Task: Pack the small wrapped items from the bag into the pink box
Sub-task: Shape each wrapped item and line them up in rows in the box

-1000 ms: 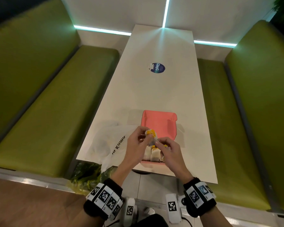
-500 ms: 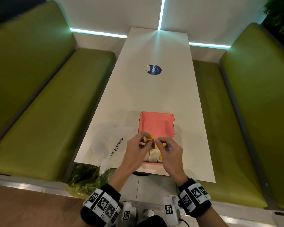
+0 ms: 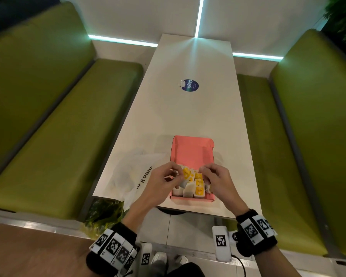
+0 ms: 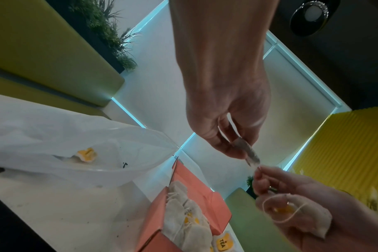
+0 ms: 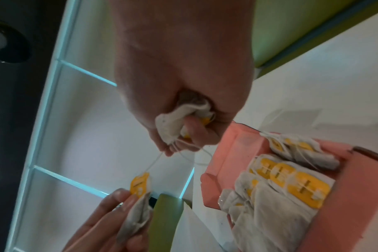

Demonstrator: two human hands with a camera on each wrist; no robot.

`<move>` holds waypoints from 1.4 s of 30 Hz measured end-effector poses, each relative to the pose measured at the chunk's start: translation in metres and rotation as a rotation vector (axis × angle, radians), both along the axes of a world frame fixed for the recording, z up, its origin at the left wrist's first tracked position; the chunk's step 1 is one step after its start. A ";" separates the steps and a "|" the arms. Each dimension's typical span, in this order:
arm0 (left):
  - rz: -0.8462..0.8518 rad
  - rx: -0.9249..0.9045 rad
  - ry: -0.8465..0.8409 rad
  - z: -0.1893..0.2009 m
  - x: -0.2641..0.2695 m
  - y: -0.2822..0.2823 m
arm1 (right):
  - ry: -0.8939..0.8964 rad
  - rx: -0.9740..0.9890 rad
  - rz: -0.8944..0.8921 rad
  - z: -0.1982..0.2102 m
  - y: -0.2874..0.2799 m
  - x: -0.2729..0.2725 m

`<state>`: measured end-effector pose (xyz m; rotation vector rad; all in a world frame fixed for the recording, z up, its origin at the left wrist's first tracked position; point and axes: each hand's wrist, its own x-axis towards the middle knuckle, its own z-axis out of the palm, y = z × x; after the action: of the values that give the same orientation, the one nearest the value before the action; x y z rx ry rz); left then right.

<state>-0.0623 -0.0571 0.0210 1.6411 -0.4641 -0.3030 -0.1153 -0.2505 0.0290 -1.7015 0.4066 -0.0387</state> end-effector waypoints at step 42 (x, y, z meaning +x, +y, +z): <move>0.016 -0.008 0.100 0.011 -0.002 0.000 | -0.259 -0.787 0.262 -0.006 -0.017 -0.017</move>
<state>-0.0643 -0.0573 0.0322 1.6133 -0.3759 -0.3691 -0.1324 -0.2674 0.0230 -2.4741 -0.0515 -0.2512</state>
